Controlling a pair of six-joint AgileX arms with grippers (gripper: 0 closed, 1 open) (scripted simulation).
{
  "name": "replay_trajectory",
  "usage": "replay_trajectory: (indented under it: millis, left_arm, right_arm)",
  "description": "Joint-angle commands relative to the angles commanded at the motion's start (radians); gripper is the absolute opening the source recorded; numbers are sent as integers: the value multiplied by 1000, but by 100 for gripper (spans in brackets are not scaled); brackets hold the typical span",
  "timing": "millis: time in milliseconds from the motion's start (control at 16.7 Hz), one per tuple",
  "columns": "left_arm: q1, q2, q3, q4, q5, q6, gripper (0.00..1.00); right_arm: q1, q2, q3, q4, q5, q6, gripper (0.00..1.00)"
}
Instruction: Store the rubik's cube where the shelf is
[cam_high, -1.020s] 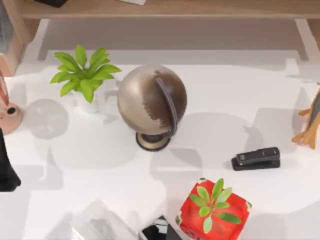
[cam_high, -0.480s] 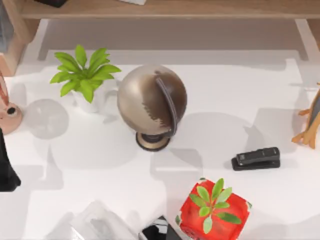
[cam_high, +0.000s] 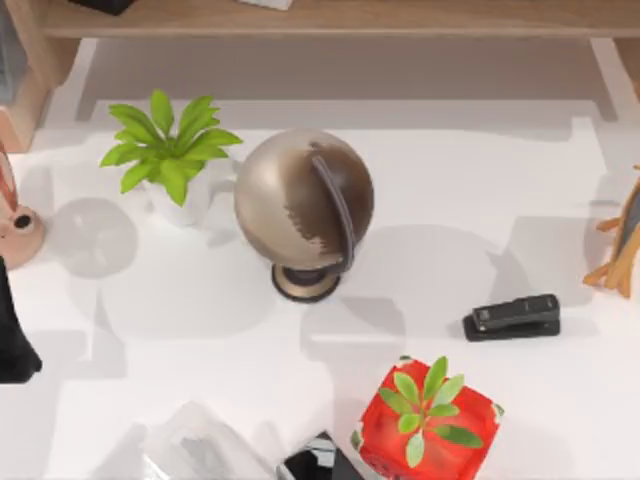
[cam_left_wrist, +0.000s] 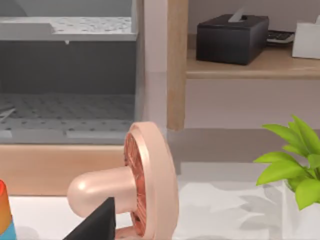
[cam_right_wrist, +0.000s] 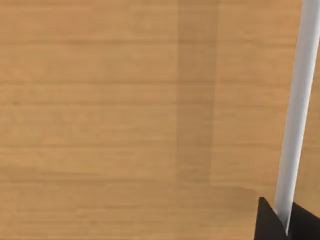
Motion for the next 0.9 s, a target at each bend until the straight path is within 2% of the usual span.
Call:
replay_trajectory:
  millis: [180,600,900]
  left_arm:
    - [0,0,0,0,0,0,100]
    - [0,0,0,0,0,0,100]
    - [0,0,0,0,0,0,100]
  right_arm:
    - [-4,-2,-11,10,-8,1,0]
    - [-109,-69,-200,131,-114,1,0]
    - [-117,-74,-212,140,-121,1,0]
